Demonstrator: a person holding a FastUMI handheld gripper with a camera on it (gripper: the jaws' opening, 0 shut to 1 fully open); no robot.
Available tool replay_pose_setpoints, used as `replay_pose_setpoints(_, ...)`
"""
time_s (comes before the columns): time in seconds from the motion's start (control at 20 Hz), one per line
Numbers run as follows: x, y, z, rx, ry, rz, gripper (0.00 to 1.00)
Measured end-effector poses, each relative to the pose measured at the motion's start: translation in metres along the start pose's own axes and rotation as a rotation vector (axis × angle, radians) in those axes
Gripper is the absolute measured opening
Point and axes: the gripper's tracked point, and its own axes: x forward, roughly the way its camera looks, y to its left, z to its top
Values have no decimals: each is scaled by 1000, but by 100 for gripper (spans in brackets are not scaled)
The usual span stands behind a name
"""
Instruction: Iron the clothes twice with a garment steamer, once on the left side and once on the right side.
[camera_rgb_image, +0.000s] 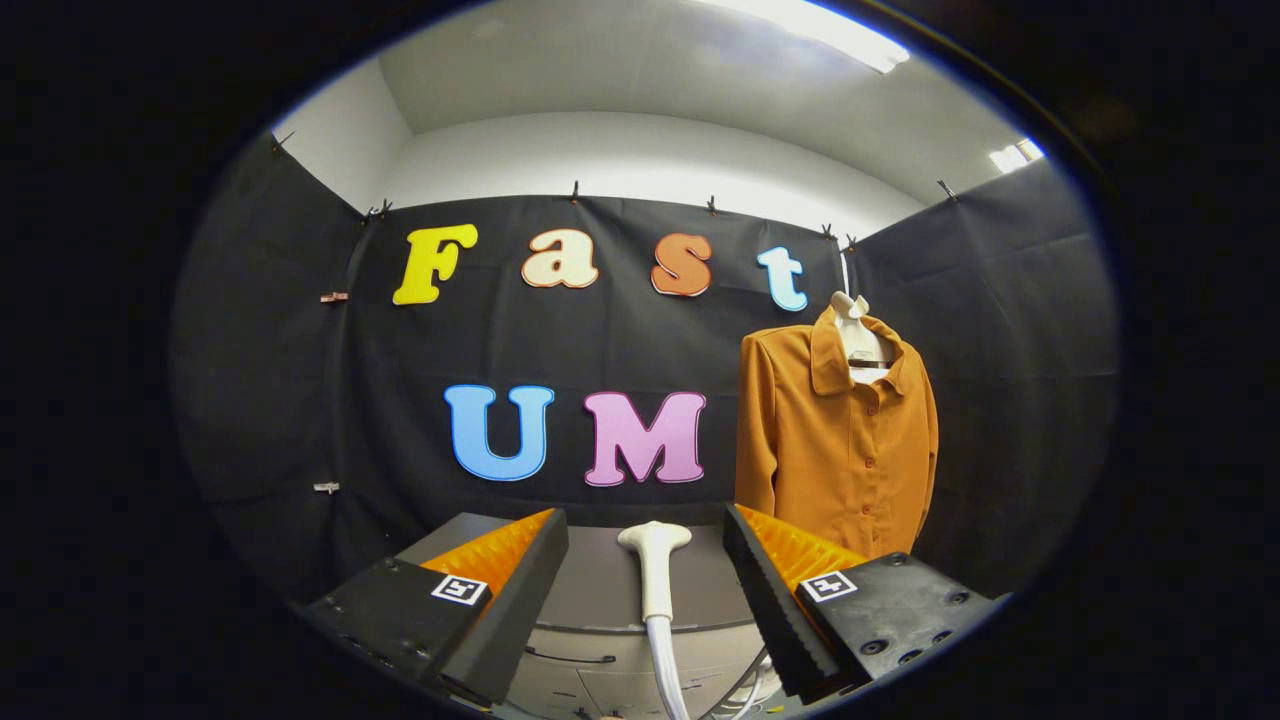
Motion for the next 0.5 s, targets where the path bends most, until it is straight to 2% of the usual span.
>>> replay_pose_setpoints(0.2,25,-2,-17,-2,50,-1,98)
replay_pose_setpoints(0.5,98,-9,-53,23,143,39,98)
